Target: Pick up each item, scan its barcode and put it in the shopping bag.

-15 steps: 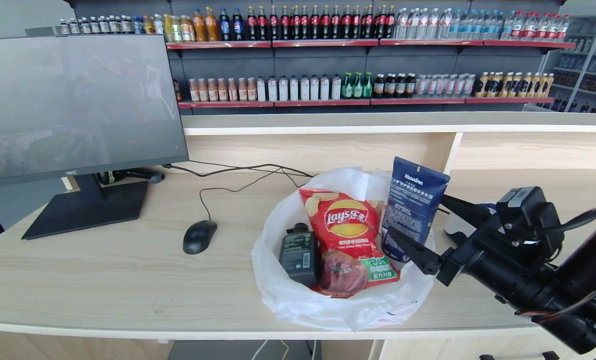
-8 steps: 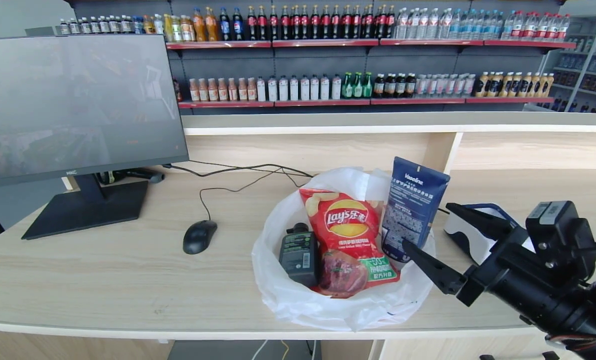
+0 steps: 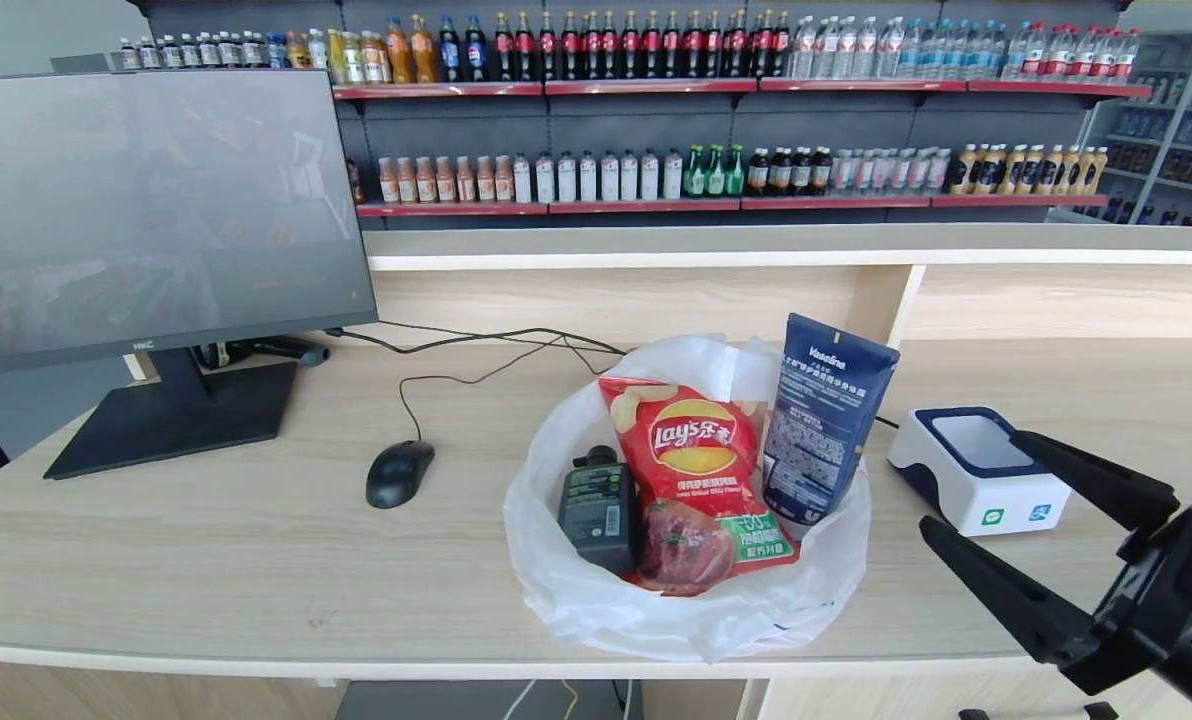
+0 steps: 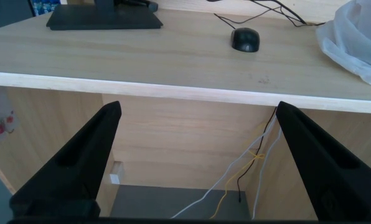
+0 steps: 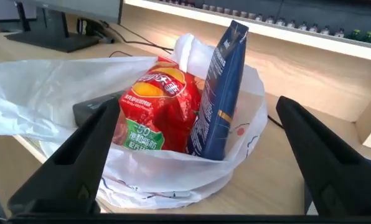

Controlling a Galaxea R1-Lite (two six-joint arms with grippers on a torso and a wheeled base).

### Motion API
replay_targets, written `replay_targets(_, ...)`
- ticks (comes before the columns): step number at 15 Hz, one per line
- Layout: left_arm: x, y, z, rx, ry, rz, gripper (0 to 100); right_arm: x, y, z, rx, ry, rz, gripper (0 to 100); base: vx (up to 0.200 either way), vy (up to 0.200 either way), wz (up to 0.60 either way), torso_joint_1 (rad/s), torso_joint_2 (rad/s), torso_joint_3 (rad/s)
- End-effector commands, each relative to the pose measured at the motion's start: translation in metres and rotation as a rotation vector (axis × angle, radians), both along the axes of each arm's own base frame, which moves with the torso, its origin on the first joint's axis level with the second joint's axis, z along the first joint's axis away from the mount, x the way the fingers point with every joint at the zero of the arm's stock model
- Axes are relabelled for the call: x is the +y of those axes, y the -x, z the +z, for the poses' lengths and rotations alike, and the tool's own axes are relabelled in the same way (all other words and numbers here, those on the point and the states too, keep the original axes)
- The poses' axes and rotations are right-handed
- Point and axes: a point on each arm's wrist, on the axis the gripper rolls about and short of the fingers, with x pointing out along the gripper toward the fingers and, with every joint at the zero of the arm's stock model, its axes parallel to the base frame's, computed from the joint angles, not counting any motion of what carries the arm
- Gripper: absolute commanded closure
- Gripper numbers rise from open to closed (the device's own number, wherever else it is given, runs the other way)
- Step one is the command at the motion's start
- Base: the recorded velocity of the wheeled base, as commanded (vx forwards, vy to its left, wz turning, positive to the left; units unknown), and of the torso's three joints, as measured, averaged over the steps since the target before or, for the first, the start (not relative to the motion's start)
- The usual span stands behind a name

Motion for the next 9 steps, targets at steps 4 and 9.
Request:
replay_targets(4, 0.000, 0.000, 0.000, 0.000, 0.000, 0.000, 0, -0.049, 0.094, -0.029, 0.154, 0.048, -0.045, 0, 0.000, 0.000, 0.00, 0.000, 0.00, 0.000)
replay_targets(9, 0.000, 0.000, 0.000, 0.000, 0.000, 0.000, 0, -0.071, 0.140, -0.081, 0.220, 0.063, -0.079, 0, 0.000, 0.000, 0.00, 0.000, 0.00, 0.000)
